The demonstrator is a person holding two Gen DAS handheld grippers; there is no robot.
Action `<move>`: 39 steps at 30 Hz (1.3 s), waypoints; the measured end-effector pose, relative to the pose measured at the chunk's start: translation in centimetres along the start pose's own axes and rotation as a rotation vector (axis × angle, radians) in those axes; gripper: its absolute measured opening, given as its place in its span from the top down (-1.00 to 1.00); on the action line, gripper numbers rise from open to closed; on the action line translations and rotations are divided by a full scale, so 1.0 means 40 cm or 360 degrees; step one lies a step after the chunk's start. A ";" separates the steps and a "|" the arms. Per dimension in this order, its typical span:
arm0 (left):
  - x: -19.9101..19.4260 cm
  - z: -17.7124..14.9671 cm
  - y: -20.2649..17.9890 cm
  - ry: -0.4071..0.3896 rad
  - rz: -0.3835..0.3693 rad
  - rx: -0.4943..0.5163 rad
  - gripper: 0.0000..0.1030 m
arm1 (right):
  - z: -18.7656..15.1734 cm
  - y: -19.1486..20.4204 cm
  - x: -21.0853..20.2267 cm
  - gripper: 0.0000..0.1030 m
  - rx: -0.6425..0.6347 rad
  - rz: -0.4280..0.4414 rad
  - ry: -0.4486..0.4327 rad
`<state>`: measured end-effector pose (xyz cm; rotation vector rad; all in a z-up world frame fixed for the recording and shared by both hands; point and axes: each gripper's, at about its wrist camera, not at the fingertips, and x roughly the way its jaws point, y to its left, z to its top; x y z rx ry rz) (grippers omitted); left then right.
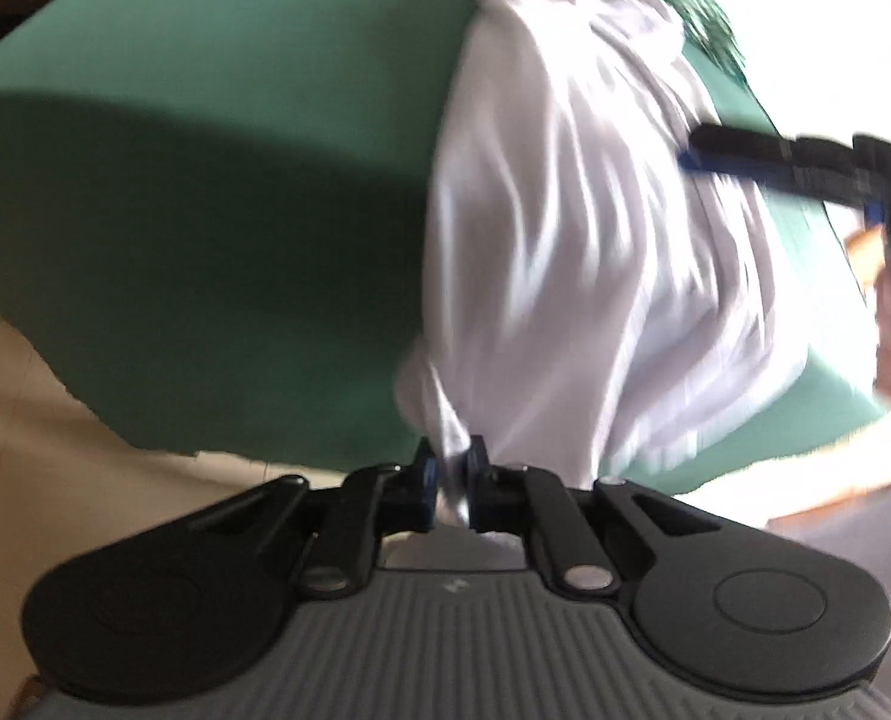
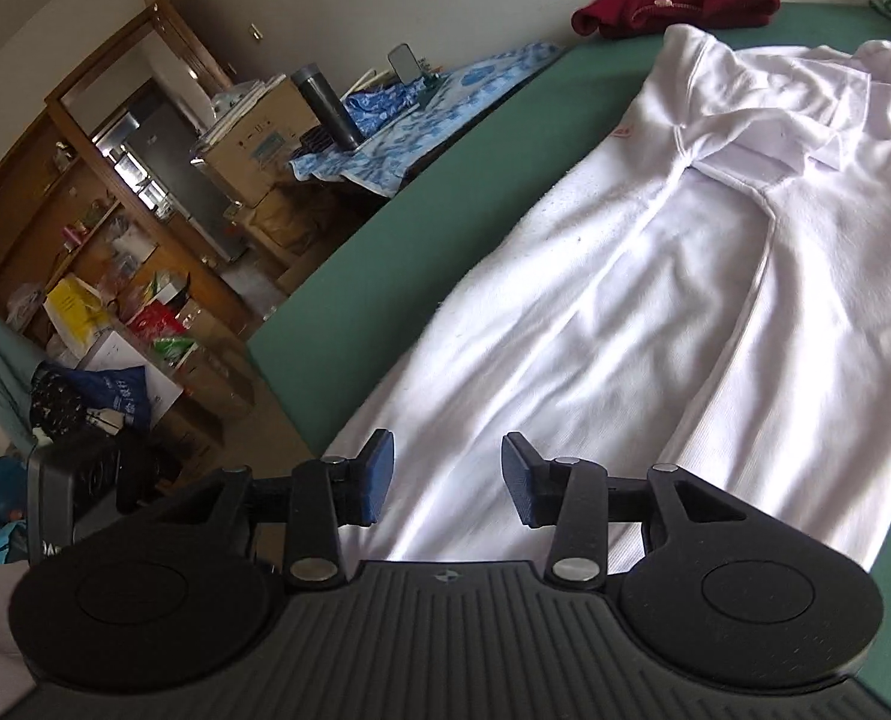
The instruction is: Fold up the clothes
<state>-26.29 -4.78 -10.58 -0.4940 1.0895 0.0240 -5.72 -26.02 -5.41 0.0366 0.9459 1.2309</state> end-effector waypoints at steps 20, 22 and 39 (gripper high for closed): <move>0.093 0.139 0.011 0.0085 -0.0006 0.0449 1.00 | -0.223 0.095 0.203 0.89 0.0486 -0.0384 0.0165; 0.119 0.123 0.001 0.0159 -0.0063 0.0447 1.00 | -0.227 0.117 0.174 0.90 0.0447 -0.0418 0.0111; 0.019 -0.020 -0.167 -0.0384 0.0276 0.2006 0.51 | -0.199 0.155 0.184 0.90 0.0251 -0.0586 0.0113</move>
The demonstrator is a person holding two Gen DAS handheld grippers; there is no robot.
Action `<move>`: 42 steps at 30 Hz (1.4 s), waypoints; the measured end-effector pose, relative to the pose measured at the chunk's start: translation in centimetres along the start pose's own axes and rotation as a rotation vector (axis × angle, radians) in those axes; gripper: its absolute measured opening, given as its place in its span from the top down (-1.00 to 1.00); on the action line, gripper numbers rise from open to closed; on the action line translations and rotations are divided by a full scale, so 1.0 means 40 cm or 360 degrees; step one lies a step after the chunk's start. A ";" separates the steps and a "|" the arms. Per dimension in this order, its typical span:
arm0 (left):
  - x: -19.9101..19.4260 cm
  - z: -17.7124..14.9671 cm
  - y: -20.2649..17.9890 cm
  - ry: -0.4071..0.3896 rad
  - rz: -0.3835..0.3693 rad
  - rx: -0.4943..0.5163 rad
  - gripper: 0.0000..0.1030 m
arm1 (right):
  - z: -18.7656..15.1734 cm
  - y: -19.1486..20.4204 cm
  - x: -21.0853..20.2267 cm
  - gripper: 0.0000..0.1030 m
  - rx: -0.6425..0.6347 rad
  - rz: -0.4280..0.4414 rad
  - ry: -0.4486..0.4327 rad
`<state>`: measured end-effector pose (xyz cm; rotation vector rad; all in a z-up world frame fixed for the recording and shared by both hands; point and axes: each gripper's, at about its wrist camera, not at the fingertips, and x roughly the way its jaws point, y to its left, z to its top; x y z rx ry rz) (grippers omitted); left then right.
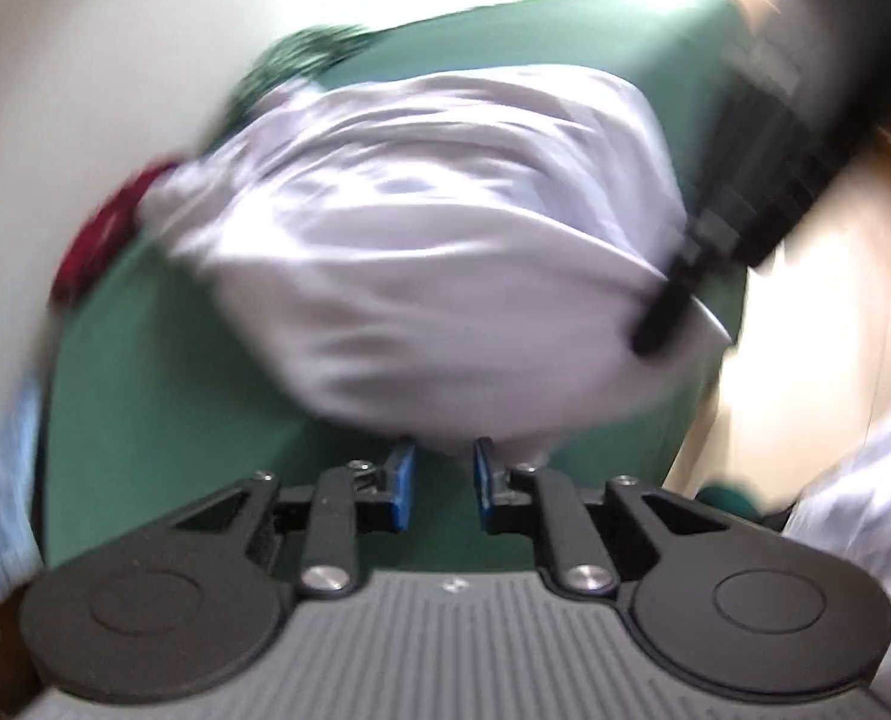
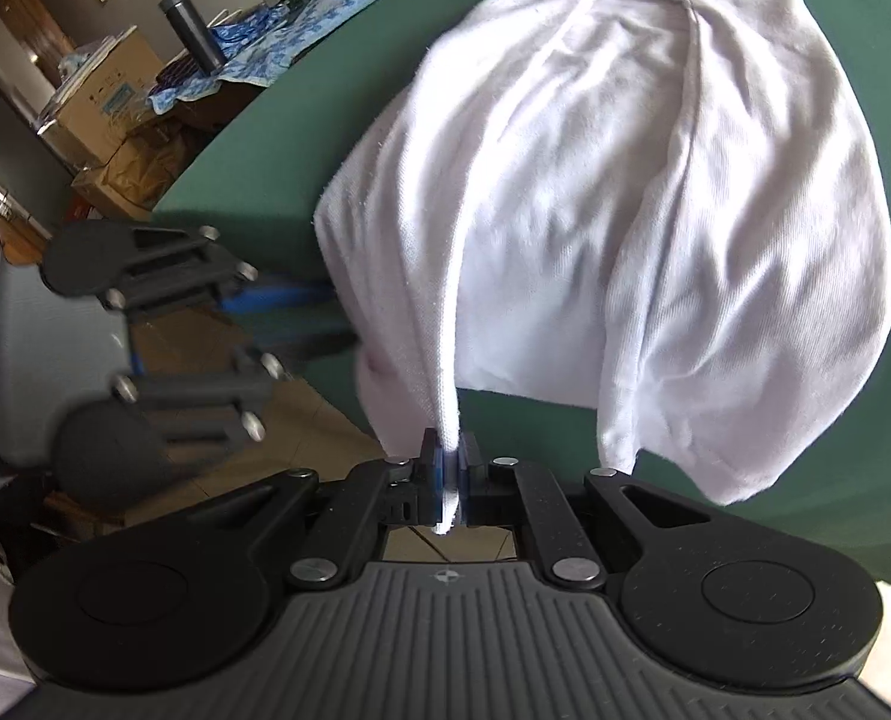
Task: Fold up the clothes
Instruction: 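Grasp the shirt hem with the right gripper and lift it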
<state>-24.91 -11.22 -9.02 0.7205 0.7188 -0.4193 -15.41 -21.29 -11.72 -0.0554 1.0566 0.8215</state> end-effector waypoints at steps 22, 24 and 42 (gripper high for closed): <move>0.067 -0.114 -0.133 0.0068 -0.0034 0.0479 1.00 | -0.017 -0.042 -0.059 0.90 0.0152 -0.0035 -0.0135; 0.048 -0.117 -0.140 0.0075 -0.0058 0.0282 1.00 | -0.021 -0.050 -0.060 0.90 0.0198 -0.0051 -0.0164; 0.122 -0.151 0.058 0.0243 -0.0100 -0.0501 0.11 | -0.010 -0.059 0.052 0.04 0.0263 0.0013 -0.0130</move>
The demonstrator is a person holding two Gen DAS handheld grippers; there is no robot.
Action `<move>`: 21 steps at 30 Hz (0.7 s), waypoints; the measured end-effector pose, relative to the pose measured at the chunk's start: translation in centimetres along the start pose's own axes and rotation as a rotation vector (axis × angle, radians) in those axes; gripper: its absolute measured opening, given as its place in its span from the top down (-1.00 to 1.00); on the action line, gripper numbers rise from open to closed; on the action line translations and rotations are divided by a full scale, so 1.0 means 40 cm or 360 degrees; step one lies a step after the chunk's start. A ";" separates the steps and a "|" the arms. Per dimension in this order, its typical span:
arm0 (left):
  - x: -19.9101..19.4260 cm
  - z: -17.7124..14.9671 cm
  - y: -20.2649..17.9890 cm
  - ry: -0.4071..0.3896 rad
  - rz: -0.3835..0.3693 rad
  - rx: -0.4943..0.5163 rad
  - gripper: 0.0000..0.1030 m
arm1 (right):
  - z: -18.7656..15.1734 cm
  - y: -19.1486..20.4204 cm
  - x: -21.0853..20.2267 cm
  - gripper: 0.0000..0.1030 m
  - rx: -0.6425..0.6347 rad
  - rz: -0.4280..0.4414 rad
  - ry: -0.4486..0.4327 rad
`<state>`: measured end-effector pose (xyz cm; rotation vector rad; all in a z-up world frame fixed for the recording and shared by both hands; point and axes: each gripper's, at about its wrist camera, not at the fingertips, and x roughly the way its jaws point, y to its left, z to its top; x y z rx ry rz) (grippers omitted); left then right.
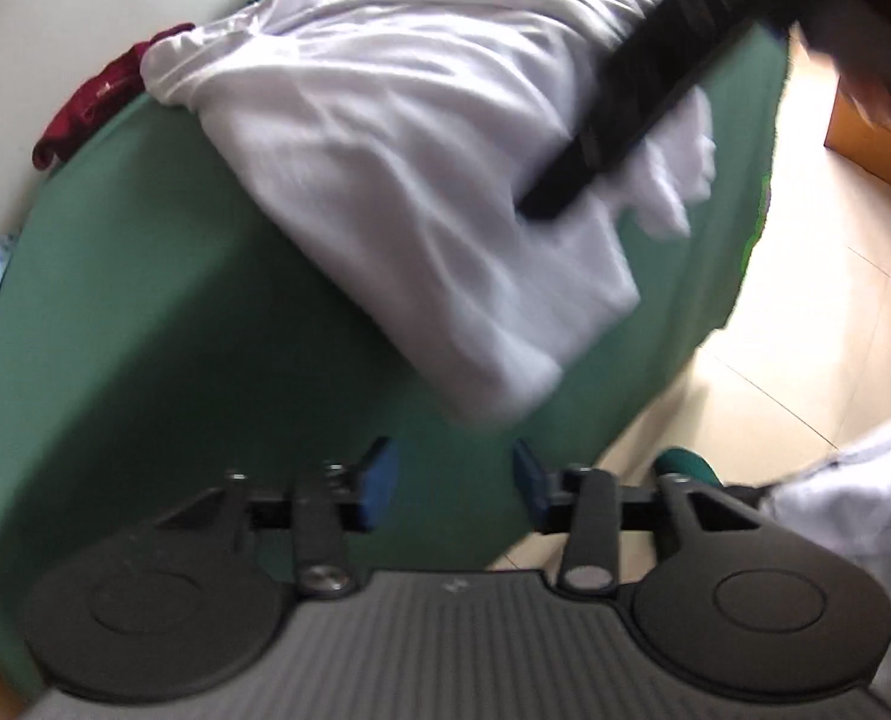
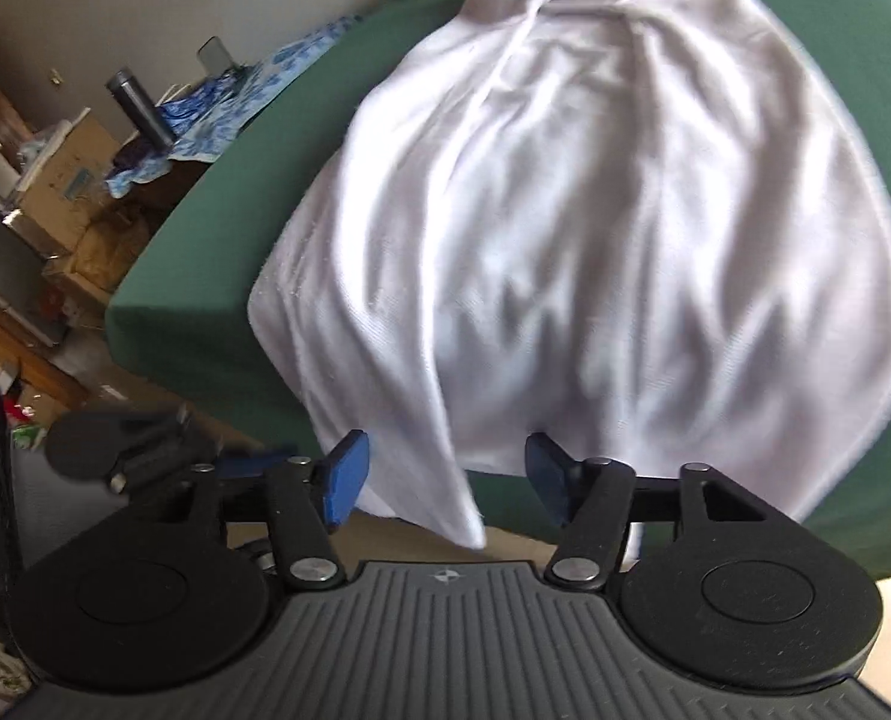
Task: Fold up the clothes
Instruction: 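Grasp the shirt hem with the right gripper and lift it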
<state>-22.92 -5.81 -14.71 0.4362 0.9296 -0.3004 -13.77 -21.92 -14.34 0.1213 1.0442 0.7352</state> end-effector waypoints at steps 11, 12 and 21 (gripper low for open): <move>0.049 -0.096 -0.096 0.0217 -0.0099 0.0173 1.00 | -0.080 -0.041 -0.034 0.80 -0.0030 -0.0184 0.0205; 0.027 -0.105 -0.090 0.0211 -0.0087 0.0145 0.88 | -0.080 -0.037 -0.054 0.80 -0.0075 -0.0235 0.0191; -0.207 0.047 0.033 -0.0245 0.0124 -0.0079 0.44 | 0.076 -0.027 -0.219 0.41 0.0043 -0.0050 -0.0427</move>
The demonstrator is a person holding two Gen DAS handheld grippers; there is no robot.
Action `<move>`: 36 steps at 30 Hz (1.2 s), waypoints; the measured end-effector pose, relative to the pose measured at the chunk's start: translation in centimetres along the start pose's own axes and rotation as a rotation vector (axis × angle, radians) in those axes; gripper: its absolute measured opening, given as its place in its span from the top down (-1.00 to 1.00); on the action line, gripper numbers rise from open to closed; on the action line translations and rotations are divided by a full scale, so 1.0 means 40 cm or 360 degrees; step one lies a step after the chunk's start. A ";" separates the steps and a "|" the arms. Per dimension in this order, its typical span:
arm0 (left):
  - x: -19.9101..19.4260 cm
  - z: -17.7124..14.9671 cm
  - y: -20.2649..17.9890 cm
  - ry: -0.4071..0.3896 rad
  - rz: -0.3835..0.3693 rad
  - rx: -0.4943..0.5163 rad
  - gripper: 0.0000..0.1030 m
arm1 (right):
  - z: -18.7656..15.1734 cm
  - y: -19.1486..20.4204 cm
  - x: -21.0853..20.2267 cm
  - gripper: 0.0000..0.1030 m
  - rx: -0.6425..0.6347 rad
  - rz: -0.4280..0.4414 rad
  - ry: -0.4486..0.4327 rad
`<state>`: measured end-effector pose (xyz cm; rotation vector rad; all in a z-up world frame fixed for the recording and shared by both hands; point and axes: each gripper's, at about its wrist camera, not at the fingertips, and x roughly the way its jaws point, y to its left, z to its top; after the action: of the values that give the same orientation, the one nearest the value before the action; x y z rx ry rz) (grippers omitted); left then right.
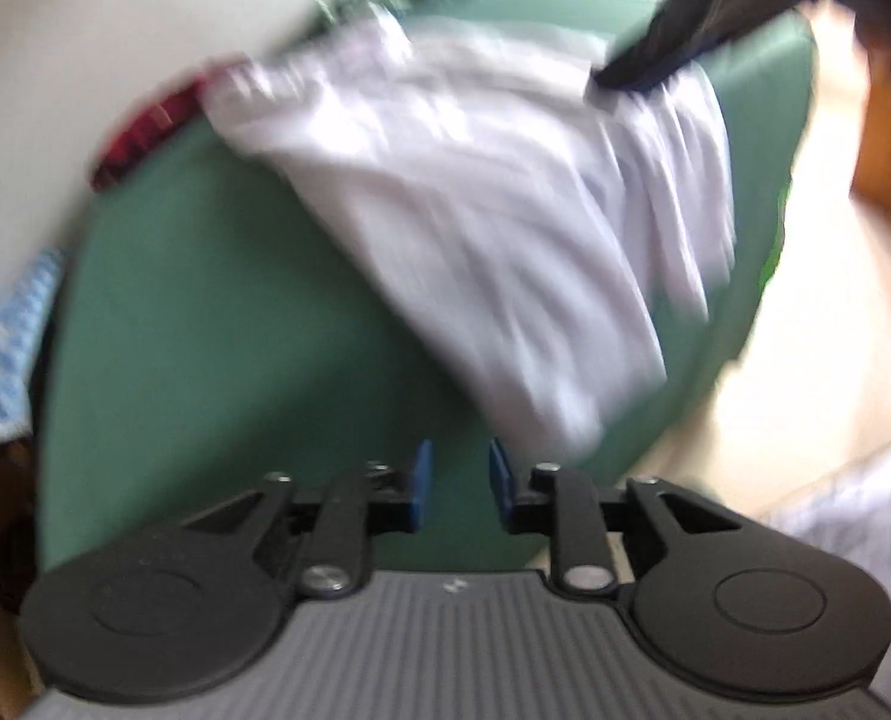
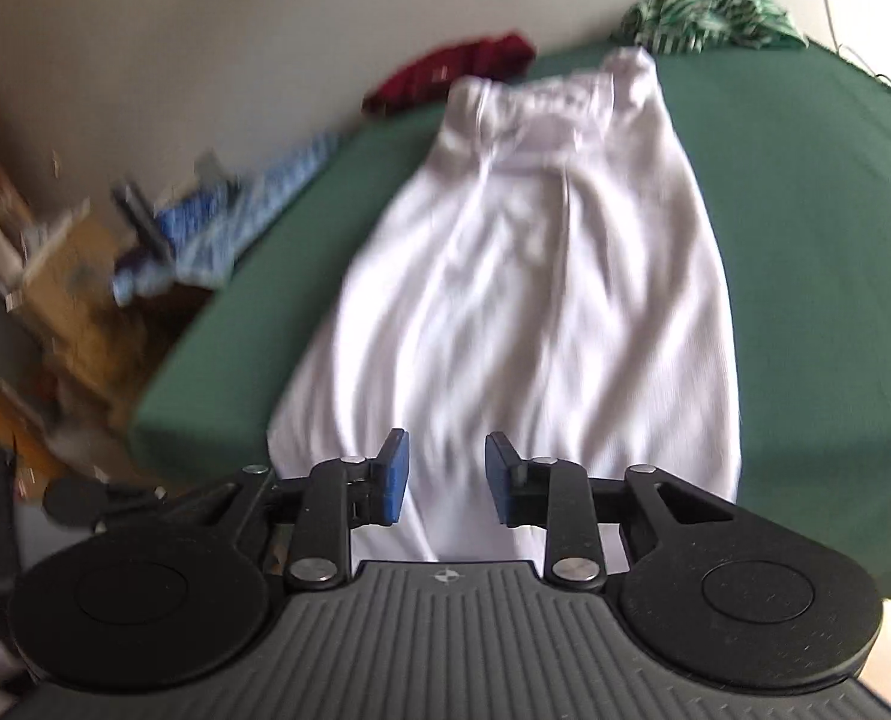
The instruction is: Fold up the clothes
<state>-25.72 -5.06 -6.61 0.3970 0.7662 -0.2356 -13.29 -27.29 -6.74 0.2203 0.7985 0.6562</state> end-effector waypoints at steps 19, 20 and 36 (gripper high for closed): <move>0.173 0.248 -0.005 0.0014 -0.0098 -0.0473 0.47 | 0.402 -0.124 0.457 0.25 0.0344 0.0137 0.0085; 0.175 0.247 0.001 0.0014 -0.0096 -0.0496 0.63 | 0.408 -0.126 0.473 0.36 0.0334 0.0157 0.0101; 0.188 0.288 -0.015 0.0143 -0.0322 -0.0514 0.90 | 0.447 -0.222 0.437 0.67 0.0239 0.0169 0.0071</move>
<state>-13.46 -11.02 -4.61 0.0238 0.9172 -0.2796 12.74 -22.37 -8.53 0.3877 0.8843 0.7035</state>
